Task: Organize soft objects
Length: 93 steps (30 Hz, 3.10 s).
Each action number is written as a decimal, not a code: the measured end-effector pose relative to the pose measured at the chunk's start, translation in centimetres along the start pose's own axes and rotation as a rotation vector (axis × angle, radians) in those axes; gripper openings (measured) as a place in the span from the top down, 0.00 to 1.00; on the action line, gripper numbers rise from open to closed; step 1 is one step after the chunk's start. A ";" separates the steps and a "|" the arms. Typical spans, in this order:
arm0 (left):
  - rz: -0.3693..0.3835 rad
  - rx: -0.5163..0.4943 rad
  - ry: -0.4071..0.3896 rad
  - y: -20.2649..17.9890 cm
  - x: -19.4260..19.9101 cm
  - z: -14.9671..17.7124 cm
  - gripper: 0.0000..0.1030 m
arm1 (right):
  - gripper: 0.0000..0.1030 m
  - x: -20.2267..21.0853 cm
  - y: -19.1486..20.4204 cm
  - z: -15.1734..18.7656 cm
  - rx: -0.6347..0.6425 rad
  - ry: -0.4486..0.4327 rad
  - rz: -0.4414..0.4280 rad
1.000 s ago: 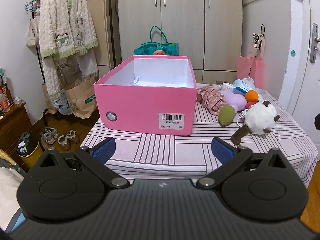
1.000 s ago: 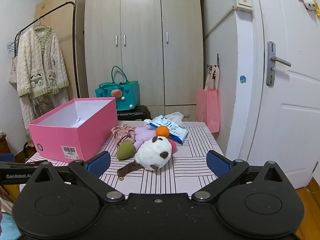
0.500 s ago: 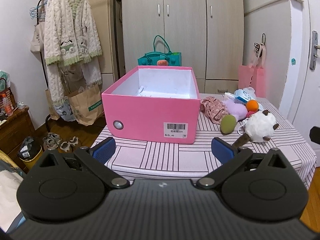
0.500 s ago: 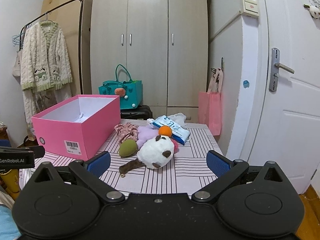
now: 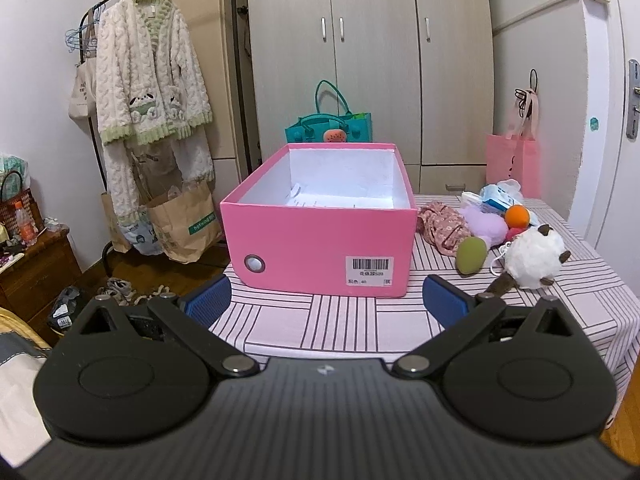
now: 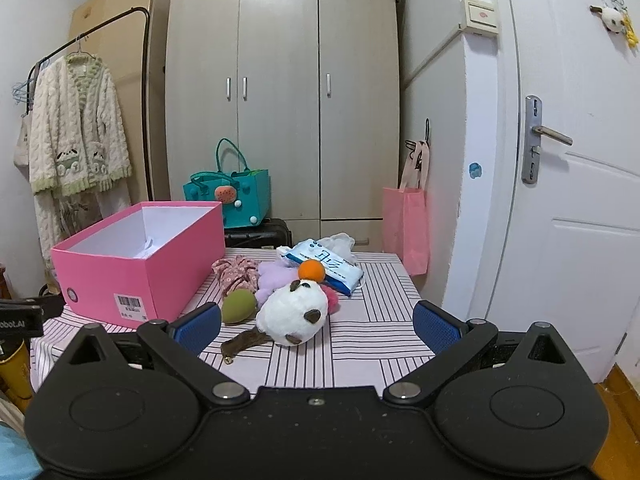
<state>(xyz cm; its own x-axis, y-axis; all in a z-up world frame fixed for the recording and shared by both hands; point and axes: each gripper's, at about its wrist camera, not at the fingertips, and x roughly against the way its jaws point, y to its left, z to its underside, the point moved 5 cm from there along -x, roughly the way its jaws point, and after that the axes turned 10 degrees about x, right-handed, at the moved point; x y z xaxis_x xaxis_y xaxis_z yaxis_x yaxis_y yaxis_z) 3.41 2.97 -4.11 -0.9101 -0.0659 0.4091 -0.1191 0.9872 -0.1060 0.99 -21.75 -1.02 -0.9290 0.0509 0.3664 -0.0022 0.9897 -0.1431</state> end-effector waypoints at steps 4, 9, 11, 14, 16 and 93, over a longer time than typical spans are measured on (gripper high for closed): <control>-0.010 0.019 0.012 0.3 -0.2 0.1 0.00 | 0.00 -0.1 0.1 0.1 0.011 -0.003 -0.007; -0.020 -0.005 0.016 0.2 -0.6 0.1 0.00 | 0.00 -0.3 -0.1 0.3 -0.002 -0.010 -0.009; -0.009 -0.006 0.021 0.1 -0.7 0.1 0.00 | 0.00 -0.3 -0.4 0.3 -0.007 -0.011 -0.007; 0.011 -0.012 0.024 0.0 -0.7 0.2 0.00 | 0.00 -0.5 -0.7 0.3 -0.007 0.002 -0.003; 0.001 -0.016 0.020 -0.1 -0.6 0.3 0.00 | 0.00 -0.8 -0.9 0.4 0.011 0.015 -0.006; 0.613 -0.269 0.267 -16.1 -10.4 1.4 0.35 | 0.36 -14.6 2.7 3.3 0.045 0.114 -0.440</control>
<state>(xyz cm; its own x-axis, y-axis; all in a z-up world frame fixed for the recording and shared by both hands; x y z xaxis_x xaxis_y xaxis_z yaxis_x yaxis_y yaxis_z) 14.23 -12.44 -7.88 -0.6499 0.5150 0.5588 0.5150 0.8392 -0.1745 13.32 -20.23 -9.77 -0.7897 -0.3561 0.4996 -0.4059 0.9139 0.0097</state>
